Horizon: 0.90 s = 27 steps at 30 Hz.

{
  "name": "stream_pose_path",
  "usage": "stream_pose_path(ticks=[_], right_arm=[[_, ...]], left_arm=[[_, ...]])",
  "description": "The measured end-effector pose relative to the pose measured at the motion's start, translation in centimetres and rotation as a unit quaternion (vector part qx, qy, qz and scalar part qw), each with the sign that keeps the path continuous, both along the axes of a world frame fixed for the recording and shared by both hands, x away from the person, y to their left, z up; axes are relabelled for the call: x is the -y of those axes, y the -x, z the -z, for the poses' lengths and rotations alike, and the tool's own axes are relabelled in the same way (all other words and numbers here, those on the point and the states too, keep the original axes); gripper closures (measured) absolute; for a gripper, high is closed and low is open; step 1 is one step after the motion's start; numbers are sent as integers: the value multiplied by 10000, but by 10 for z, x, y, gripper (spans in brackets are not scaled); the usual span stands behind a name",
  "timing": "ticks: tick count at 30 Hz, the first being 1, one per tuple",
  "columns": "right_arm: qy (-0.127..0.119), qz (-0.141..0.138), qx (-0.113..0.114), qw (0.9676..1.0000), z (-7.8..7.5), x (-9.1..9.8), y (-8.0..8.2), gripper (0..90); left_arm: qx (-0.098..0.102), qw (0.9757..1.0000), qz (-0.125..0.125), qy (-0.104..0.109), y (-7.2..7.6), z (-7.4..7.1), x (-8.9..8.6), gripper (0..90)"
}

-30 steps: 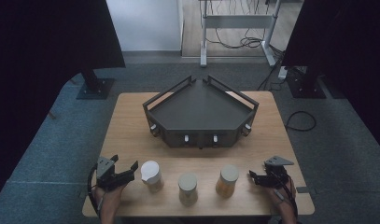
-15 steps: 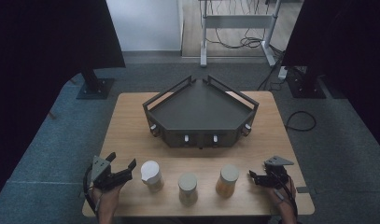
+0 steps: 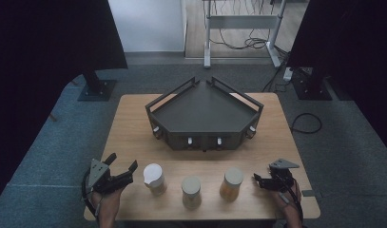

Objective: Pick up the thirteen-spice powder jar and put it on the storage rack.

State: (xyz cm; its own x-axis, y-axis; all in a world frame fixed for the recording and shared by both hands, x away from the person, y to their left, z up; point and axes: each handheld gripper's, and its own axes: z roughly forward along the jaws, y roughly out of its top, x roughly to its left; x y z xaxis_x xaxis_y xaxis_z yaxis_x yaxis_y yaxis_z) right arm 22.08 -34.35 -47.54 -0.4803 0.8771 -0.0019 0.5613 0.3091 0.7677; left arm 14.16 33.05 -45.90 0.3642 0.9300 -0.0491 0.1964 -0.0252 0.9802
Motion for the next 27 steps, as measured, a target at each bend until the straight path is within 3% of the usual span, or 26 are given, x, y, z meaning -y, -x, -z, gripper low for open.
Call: stream_pose_path(ticks=[15,27], right_arm=[[1,-56,3,10000,0,1,0,191],[-10,-59,-2,10000,0,1,-1,190]], left_arm=[[244,9997,0,63,10,-4,-1,86],[364,9992,158,62,12,-7,5,75]])
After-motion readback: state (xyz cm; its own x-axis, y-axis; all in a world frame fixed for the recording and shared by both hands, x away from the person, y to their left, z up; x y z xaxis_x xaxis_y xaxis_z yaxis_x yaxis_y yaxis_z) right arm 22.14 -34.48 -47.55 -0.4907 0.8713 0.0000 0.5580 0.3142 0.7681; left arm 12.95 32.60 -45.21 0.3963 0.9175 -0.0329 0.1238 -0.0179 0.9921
